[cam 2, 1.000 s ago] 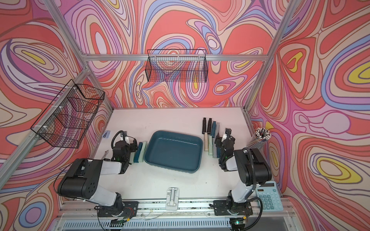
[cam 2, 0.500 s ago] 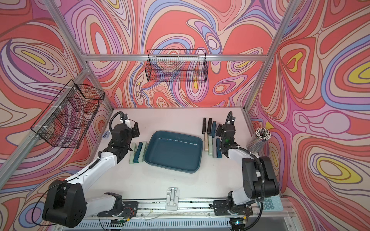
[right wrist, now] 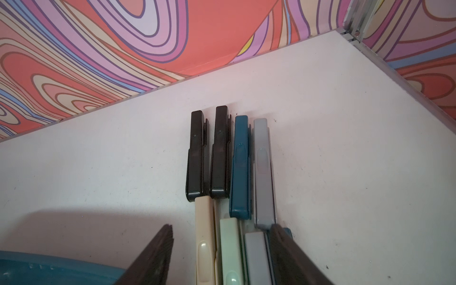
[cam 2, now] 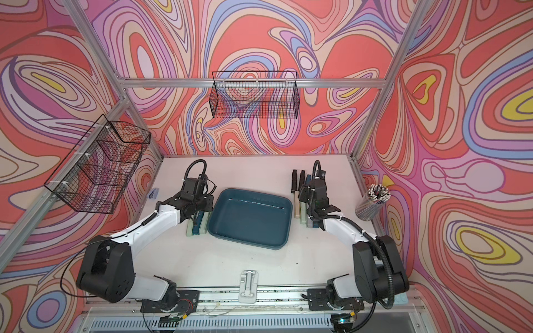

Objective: Put the pruning pliers into the storage box
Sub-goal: Adjust the storage box at the center of the board.

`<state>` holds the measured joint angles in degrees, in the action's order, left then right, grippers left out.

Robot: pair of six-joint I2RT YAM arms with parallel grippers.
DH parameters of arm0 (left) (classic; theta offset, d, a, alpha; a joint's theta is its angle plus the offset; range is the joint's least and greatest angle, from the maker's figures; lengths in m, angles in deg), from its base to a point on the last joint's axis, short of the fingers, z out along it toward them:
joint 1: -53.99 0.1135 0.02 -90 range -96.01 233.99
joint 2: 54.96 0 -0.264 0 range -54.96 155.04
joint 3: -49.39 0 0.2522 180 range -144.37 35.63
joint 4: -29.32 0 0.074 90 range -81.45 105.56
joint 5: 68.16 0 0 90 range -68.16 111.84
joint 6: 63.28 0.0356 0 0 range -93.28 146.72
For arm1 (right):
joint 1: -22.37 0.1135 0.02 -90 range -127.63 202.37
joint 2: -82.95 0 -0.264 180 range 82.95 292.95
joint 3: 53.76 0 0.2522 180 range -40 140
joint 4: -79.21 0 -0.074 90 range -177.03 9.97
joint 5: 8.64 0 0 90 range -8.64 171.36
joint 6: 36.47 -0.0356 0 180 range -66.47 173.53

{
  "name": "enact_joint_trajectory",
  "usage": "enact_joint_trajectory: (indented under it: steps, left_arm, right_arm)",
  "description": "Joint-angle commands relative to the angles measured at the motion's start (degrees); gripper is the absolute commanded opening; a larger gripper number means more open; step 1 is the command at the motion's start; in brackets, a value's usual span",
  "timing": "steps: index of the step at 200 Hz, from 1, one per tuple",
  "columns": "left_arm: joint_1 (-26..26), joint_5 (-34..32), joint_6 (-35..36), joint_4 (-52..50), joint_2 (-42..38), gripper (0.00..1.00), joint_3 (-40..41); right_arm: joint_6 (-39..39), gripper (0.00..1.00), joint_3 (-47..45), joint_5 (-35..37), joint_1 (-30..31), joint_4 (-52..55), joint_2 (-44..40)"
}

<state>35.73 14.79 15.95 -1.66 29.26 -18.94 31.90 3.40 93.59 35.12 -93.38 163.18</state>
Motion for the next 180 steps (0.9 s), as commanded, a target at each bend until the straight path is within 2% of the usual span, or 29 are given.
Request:
enact_joint_trajectory:
  steps: [1, 58, 110, 141, 162, 180]
  left_arm:
    - [-0.6, 1.1, -0.8, -5.3, 2.9, 0.41, -3.3]
    - [-2.2, 2.7, 0.3, -3.9, 8.0, 0.39, -6.8]
    - [-2.5, -1.2, 2.8, -3.3, 13.4, 0.32, -10.5]
    - [-2.4, -1.9, 3.3, -3.9, 16.3, 0.23, -12.6]
    - [-2.4, -2.8, 3.0, -3.3, 16.2, 0.19, -12.4]
    - [-2.5, -4.4, 2.3, -2.9, 15.6, 0.12, -11.5]
  right_arm:
    - [-1.6, 0.65, 0.9, -0.2, 0.4, 2.0, -1.3]
    - [-2.9, 0.65, -0.5, -0.2, 0.7, 1.6, -0.8]
    - [-2.9, 0.65, -0.8, 0.1, 0.7, 2.9, -1.1]
    - [-2.9, 0.65, -1.6, 0.9, 0.7, 4.1, -1.9]
    - [-2.9, 0.65, -1.8, 0.7, 0.7, 5.2, -2.3]
    - [-2.9, 0.65, -2.2, 0.4, 0.7, 6.3, -2.4]
